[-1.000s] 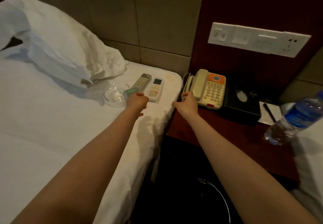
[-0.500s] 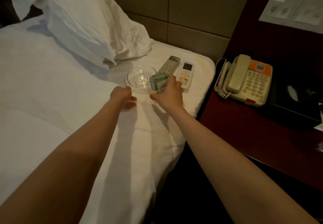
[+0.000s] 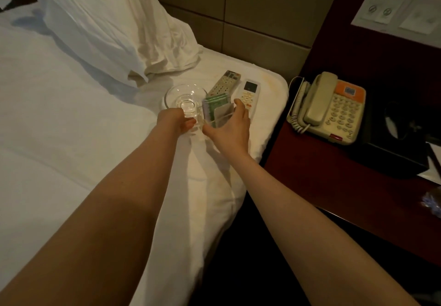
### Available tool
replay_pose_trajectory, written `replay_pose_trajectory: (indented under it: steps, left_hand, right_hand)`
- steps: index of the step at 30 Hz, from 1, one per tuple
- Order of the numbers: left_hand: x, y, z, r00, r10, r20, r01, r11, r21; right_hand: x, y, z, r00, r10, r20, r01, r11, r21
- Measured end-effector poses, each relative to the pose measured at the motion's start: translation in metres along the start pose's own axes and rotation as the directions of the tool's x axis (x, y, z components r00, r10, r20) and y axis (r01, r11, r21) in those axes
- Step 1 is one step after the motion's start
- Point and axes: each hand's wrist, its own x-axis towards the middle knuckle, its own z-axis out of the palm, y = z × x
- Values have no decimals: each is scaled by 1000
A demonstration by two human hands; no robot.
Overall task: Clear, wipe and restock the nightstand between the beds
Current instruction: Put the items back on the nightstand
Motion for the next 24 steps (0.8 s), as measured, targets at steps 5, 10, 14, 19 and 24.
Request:
replay_pose_trajectory:
  steps: [5, 10, 14, 19, 24]
  left_hand:
    - [-23, -3, 2, 999, 39, 6, -39, 997, 69]
    - [-49, -10, 9, 997, 61, 49, -67, 990, 122]
    - [-75, -16, 30, 989, 85, 118, -101, 985, 138]
    - [-109, -33, 72, 964, 79, 256, -116, 985, 131]
    - [-124, -60, 111, 943, 65, 328, -136, 971, 198]
  right_hand:
    - [-6, 7, -29, 996, 47, -79, -46, 999, 14]
    - [-17, 25, -67, 974, 101, -201, -91, 994, 60]
    - [-27, 43, -100, 966, 99, -239, -88, 995, 55]
    - [-41, 62, -144, 967, 75, -244, -70, 997, 32]
    - [-53, 93, -192, 941, 195, -277, -199, 980, 12]
